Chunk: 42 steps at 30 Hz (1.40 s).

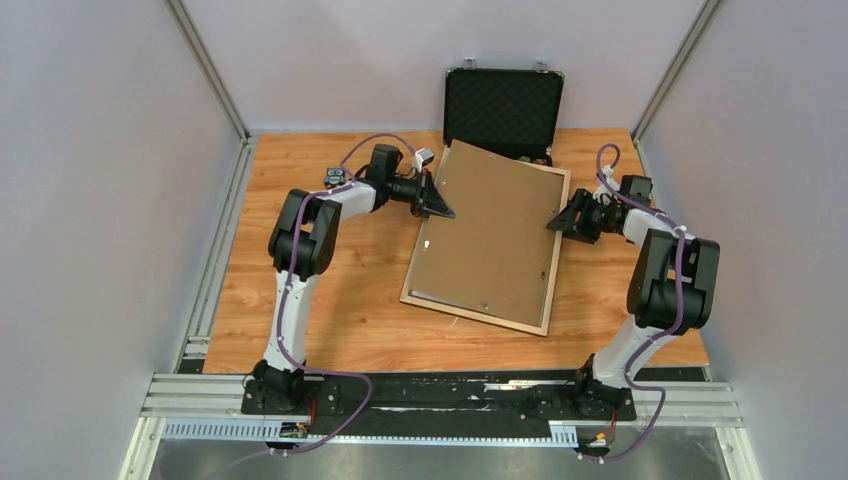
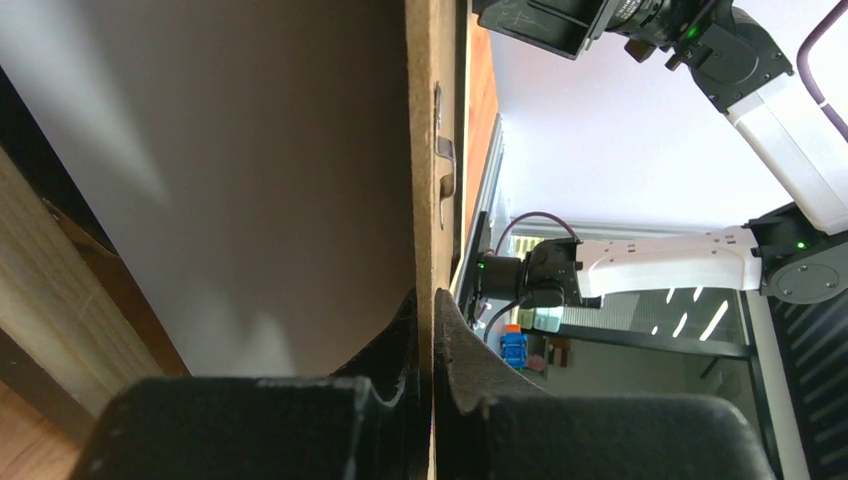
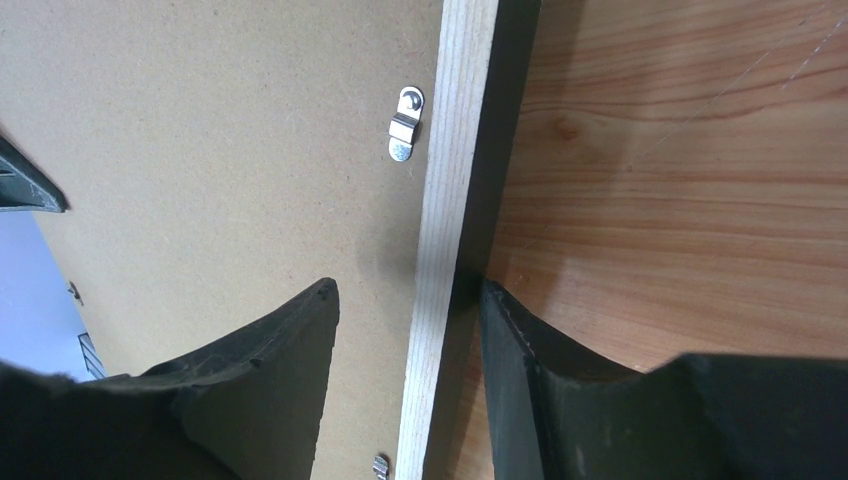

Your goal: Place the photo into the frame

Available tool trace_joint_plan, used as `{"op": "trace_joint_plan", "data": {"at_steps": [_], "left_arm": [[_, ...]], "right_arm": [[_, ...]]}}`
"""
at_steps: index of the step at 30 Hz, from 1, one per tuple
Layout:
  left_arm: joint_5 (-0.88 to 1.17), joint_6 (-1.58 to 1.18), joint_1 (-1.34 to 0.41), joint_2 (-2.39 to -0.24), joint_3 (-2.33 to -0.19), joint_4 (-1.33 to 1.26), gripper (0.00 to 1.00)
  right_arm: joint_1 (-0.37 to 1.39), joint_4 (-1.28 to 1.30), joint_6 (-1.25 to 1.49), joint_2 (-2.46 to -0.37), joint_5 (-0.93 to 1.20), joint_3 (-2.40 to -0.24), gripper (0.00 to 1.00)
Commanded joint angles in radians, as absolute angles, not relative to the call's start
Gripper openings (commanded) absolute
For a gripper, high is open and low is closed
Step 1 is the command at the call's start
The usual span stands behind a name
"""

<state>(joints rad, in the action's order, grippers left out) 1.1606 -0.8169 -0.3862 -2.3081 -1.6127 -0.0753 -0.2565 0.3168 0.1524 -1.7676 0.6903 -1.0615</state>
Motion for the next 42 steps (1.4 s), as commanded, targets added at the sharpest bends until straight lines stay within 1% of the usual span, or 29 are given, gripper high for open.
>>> {"op": "trace_joint_plan", "data": {"at_steps": [1,7,16,22,23,28,29,30,34,38,42], "left_arm": [[1.105,-0.803,-0.411,-2.314,-1.603,-0.167,0.00],[1.081,-0.796,-0.411,-2.303,-1.580,-0.162,0.02],[1.051,-0.723,-0.411,-2.305,-1.599,-0.070,0.19],[1.032,-0.671,-0.411,-2.308,-1.631,0.019,0.36],[1.030,-0.665,-0.411,-2.307,-1.633,0.030,0.41],[1.018,-0.625,-0.411,-2.305,-1.651,0.087,0.56],[1.015,-0.621,-0.411,-2.301,-1.652,0.092,0.61],[1.007,-0.611,-0.411,-2.300,-1.655,0.104,0.63],[0.974,-0.567,-0.411,-2.287,-1.665,0.160,0.80],[0.926,-0.516,-0.411,-2.270,-1.672,0.223,0.91],[0.875,-0.477,-0.411,-2.251,-1.679,0.279,0.98]], "right_arm": [[-0.247,0.301,0.162,-1.782,0.729,-1.092,0.52],[-0.245,0.300,0.161,-1.784,0.727,-1.089,0.52],[-0.245,0.299,0.160,-1.784,0.725,-1.083,0.52],[-0.245,0.300,0.159,-1.782,0.722,-1.081,0.52],[-0.245,0.299,0.157,-1.784,0.722,-1.080,0.52],[-0.245,0.299,0.156,-1.787,0.725,-1.077,0.52],[-0.245,0.298,0.156,-1.788,0.726,-1.077,0.52],[-0.244,0.298,0.156,-1.789,0.727,-1.076,0.52],[-0.245,0.298,0.156,-1.786,0.724,-1.075,0.52],[-0.245,0.298,0.156,-1.784,0.723,-1.077,0.52],[-0.245,0.298,0.156,-1.783,0.723,-1.077,0.52]]}}
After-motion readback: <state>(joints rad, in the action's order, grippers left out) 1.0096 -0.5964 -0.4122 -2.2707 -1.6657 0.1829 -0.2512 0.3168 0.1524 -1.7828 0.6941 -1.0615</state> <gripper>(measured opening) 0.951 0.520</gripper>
